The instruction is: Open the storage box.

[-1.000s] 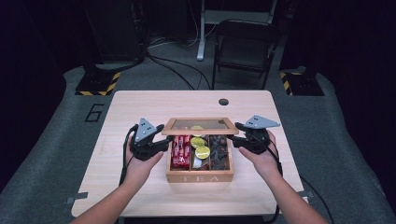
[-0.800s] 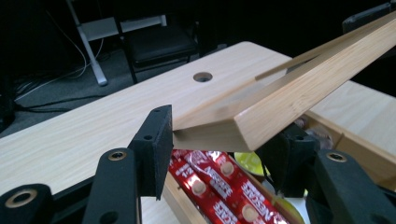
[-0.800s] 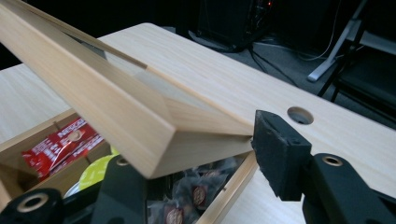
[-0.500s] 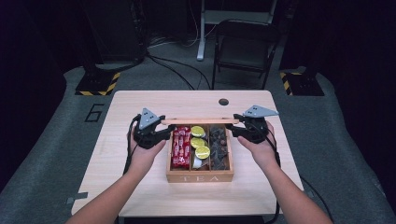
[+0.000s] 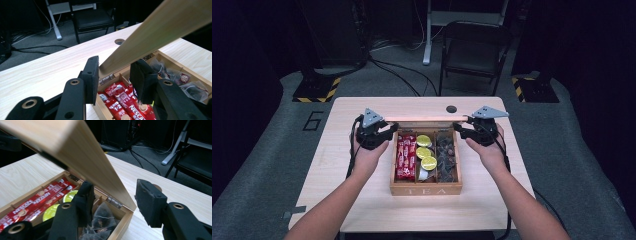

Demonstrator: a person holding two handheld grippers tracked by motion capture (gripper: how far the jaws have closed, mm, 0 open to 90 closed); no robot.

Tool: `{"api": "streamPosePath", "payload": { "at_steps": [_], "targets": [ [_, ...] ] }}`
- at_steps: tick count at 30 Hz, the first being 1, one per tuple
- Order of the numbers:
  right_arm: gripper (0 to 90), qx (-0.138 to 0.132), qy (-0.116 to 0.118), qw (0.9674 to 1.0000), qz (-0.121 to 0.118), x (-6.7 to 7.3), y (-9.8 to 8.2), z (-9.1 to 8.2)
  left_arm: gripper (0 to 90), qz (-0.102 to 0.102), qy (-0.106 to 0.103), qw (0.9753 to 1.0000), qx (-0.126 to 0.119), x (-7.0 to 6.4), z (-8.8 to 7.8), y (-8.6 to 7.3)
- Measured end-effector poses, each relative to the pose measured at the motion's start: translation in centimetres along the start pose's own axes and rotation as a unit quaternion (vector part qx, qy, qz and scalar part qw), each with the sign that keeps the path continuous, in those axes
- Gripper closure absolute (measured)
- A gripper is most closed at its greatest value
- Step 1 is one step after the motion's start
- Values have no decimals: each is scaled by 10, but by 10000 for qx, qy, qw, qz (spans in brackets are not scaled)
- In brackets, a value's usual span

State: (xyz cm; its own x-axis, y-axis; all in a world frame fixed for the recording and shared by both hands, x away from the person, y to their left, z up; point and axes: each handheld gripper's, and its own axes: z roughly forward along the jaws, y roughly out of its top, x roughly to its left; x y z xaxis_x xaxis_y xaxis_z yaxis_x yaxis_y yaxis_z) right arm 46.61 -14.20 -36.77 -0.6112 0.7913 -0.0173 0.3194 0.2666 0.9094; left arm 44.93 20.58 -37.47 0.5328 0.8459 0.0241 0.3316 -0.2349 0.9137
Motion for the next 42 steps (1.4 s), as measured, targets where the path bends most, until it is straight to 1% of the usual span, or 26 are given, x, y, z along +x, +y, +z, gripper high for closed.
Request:
{"api": "streamPosePath", "payload": {
  "at_steps": [1, 3, 4, 6, 7, 9, 10, 11, 12, 16, 17, 18, 19, 21, 22, 23, 26, 27, 28, 30, 34, 35, 37, 40, 41, 42],
  "targets": [
    [487, 7, 6, 10000, -6, -2, 0, 1, 599, 14, 27, 10000, -20, 0, 1, 1],
    [483, -13, 12, 10000, -2, -3, -1, 3, 601, 19, 8, 10000, 5, 1, 1, 2],
    [483, -35, 27, 10000, 35, -4, -1, 5, 607, 35, 47, 10000, -24, 1, 2, 2],
    [482, -48, 34, 10000, 33, -5, -2, 9, 615, 33, 67, 10000, 1, 2, 3, 4],
    [481, -53, 19, 10000, -32, -6, -2, 12, 616, -2, 84, 10000, -12, 3, 5, 6],
    [479, -56, 23, 10000, -24, -5, -2, 13, 619, -8, 87, 10000, 29, 4, 5, 8],
    [477, -58, 7, 10000, -51, -5, -2, 16, 620, -7, 123, 9999, -14, 4, 7, 8],
    [475, -53, -7, 9999, -117, -6, -2, 19, 623, -22, 121, 9999, -9, 5, 8, 10],
    [475, -54, -19, 10000, -77, -5, -2, 21, 624, -22, 121, 9999, -9, 5, 8, 10],
    [470, -45, -58, 9999, -102, -6, -1, 25, 627, -76, 156, 9998, -30, 7, 11, 12],
    [467, -87, -64, 9999, -45, -8, -1, 28, 628, -105, 178, 9998, -19, 8, 12, 14],
    [467, -87, -64, 9999, -45, -8, -1, 28, 629, -105, 178, 9998, -19, 8, 12, 14],
    [467, -71, -64, 10000, -8, -8, -2, 28, 629, -108, 198, 9997, -11, 8, 13, 15],
    [467, -36, -75, 9999, -55, -10, -2, 31, 631, -121, 210, 9997, -15, 9, 15, 17],
    [467, -24, -81, 10000, -6, -11, -3, 34, 632, -106, 192, 9998, 0, 10, 15, 18],
    [467, -27, -74, 10000, -21, -12, -3, 35, 632, -102, 196, 9998, -30, 11, 16, 18],
    [467, 31, -88, 10000, -1, -13, -4, 40, 633, -82, 166, 9998, 6, 13, 17, 19],
    [467, 36, -98, 9999, -69, -14, -4, 41, 633, -125, 161, 9998, -18, 12, 18, 19],
    [467, 36, -98, 9999, -69, -14, -4, 41, 633, -125, 161, 9998, -18, 12, 18, 19],
    [467, 61, -108, 9999, -44, -15, -4, 44, 634, -85, 167, 9998, -10, 14, 19, 21],
    [468, 62, -90, 9999, -74, -18, -4, 49, 637, -80, 195, 9998, 15, 16, 22, 24],
    [468, 89, -83, 9999, -39, -19, -5, 51, 638, -90, 189, 9998, 32, 16, 22, 24],
    [469, 118, -98, 9999, -62, -20, -6, 53, 639, -56, 215, 9997, 30, 17, 24, 26],
    [476, 161, -74, 9998, -45, -21, -7, 57, 640, -102, 236, 9997, -17, 18, 26, 26],
    [479, 151, -66, 9998, -79, -22, -8, 59, 641, -85, 241, 9997, -8, 18, 26, 27],
    [482, 172, -68, 9998, -44, -22, -8, 60, 641, -96, 244, 9997, -13, 19, 27, 27]
  ]
}}
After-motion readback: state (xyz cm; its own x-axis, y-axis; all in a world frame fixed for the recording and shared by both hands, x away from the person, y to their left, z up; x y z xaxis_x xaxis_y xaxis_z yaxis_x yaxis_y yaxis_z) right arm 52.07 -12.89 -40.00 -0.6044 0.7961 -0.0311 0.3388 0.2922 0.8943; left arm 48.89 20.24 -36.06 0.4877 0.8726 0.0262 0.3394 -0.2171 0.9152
